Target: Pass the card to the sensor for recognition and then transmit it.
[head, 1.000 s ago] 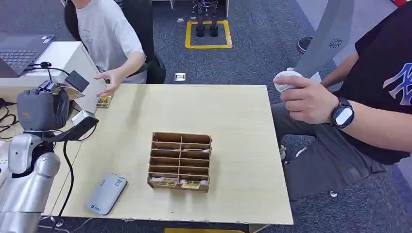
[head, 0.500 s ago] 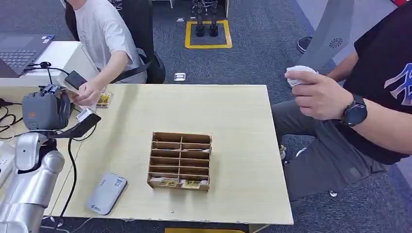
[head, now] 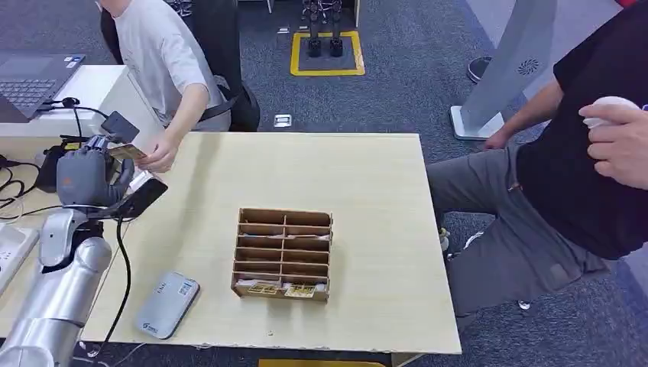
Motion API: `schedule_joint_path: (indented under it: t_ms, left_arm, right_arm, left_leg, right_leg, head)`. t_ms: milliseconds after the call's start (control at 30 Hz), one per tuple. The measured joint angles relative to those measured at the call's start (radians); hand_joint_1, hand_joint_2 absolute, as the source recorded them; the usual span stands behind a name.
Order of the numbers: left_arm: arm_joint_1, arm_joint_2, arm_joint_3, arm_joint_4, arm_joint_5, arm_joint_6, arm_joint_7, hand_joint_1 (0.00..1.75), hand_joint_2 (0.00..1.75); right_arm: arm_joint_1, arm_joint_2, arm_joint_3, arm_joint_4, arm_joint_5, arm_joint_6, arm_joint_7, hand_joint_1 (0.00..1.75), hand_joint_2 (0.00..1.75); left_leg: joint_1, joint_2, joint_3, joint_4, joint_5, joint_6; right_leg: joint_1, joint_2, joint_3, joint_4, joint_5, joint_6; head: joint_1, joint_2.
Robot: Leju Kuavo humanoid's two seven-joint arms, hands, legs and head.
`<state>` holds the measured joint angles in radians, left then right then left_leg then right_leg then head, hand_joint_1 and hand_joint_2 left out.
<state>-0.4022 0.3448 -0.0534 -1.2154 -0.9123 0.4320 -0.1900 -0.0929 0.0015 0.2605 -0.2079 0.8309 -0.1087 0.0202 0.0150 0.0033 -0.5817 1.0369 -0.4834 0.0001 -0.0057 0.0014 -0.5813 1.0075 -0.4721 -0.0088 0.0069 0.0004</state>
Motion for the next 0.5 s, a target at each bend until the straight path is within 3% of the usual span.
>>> schedule_joint_path:
  t_ms: [33, 100, 133, 200, 367, 500]
  left_arm:
    - [0.0, 0.0, -0.004, -0.008, 0.039, -0.054, -0.008, 0.0, 1.75]
    - [0.017, 0.012, -0.019, -0.055, 0.15, -0.227, -0.044, 0.0, 1.75]
    - [0.043, 0.036, -0.031, -0.105, 0.211, -0.322, -0.072, 0.0, 1.75]
    - [0.105, 0.085, -0.038, -0.198, 0.288, -0.423, -0.114, 0.0, 1.75]
    - [0.273, 0.192, -0.038, -0.405, 0.344, -0.483, -0.171, 0.0, 1.75]
    - [0.42, 0.233, -0.03, -0.553, 0.308, -0.452, -0.224, 0.0, 1.75]
  right_arm:
    - [0.0, 0.0, -0.003, 0.0, -0.002, -0.002, 0.0, 0.0, 0.0]
    - [0.002, 0.0, -0.013, 0.0, -0.006, -0.005, -0.004, 0.0, 0.0]
    - [0.004, 0.0, -0.018, 0.0, -0.011, -0.008, -0.006, 0.0, 0.0]
    - [0.012, -0.002, -0.024, 0.001, -0.014, -0.013, -0.013, 0.0, 0.0]
    - [0.03, -0.009, -0.041, 0.003, -0.021, -0.019, -0.021, 0.0, 0.0]
    - [0.033, -0.016, -0.049, 0.006, -0.024, -0.024, -0.022, 0.0, 0.0]
  left_leg:
    - [0.0, 0.0, 0.0, 0.0, 0.0, 0.0]
    - [0.0, 0.0, 0.0, 0.0, 0.0, 0.0]
    - [0.0, 0.003, 0.0, 0.0, 0.0, 0.0]
    - [0.0, 0.006, 0.0, 0.0, -0.002, -0.002]
    - [0.001, 0.004, -0.001, -0.001, -0.003, -0.002]
    - [0.0, 0.004, 0.0, -0.001, -0.004, -0.002]
  right_leg:
    - [0.0, 0.0, 0.0, 0.0, 0.0, 0.0]
    - [0.0, 0.0, 0.0, 0.0, 0.0, 0.0]
    - [0.0, 0.003, 0.0, 0.001, 0.0, 0.0]
    - [0.0, 0.006, 0.0, 0.001, 0.0, 0.0]
    - [0.0, 0.005, -0.001, 0.001, -0.003, -0.001]
    - [0.0, 0.005, -0.001, 0.001, -0.003, -0.001]
  head:
    - [0.0, 0.0]
    - [0.0, 0.0]
    - [0.0, 0.0]
    - [0.0, 0.0]
    - [0.0, 0.0]
    - [0.0, 0.0]
